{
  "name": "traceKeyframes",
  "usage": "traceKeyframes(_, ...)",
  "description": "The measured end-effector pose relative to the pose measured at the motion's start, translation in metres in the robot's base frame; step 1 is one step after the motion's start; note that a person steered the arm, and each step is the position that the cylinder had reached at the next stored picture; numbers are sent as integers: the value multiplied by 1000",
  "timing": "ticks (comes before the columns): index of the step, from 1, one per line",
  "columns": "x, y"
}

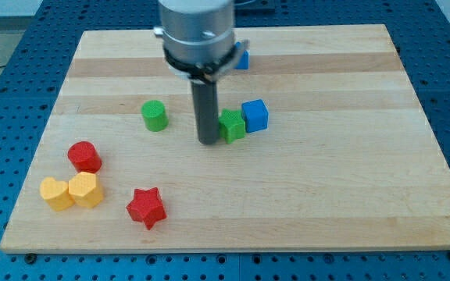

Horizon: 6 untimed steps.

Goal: Slide the blue cube to the bottom right side of the board

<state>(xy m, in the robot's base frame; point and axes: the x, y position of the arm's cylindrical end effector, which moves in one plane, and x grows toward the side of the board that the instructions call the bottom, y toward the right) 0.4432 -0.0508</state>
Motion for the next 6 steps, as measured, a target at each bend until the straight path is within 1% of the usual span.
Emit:
traceKeyframes(1, -56, 0)
traceKeyframes(2, -57, 48)
traceKeyframes(3, -3, 112)
traceKeyframes(4, 19, 139)
traceKeyframes(5, 7, 90)
traceKeyframes(6, 20, 89)
